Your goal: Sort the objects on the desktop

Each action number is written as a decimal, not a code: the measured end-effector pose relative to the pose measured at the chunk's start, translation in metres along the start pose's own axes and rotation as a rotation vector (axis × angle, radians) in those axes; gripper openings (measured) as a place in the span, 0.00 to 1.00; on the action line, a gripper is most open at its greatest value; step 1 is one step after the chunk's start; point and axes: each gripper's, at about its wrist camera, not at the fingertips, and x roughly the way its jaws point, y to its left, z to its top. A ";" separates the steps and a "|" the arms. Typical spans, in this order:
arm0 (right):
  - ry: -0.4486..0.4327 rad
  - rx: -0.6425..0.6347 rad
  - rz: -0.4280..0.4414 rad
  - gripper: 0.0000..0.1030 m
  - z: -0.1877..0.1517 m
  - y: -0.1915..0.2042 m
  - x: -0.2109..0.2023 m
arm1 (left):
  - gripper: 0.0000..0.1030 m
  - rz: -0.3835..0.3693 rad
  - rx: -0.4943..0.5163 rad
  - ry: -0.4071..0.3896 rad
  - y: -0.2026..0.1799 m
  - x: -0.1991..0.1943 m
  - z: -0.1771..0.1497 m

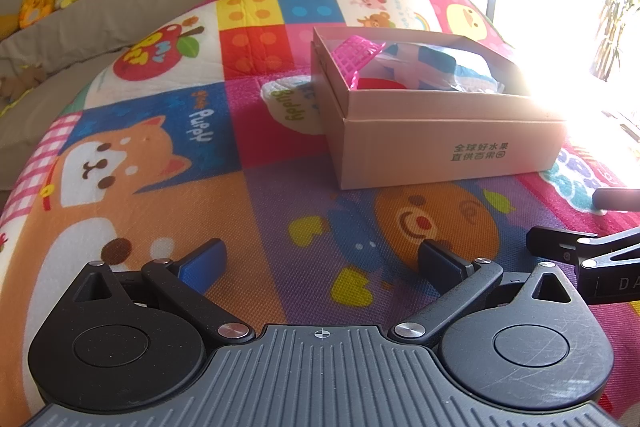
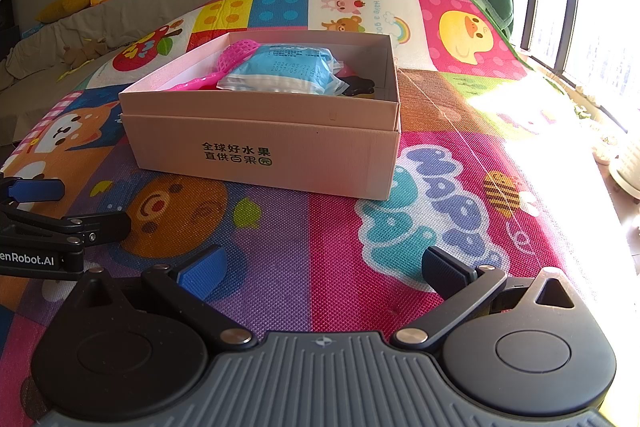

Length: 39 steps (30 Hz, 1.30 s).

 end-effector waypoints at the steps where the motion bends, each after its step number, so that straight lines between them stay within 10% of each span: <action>1: 0.000 0.000 0.000 1.00 0.000 0.000 0.000 | 1.00 -0.002 -0.003 0.000 -0.001 0.000 0.000; 39: 0.000 0.000 0.000 1.00 0.000 0.000 0.000 | 1.00 0.014 -0.018 0.043 0.001 -0.008 -0.002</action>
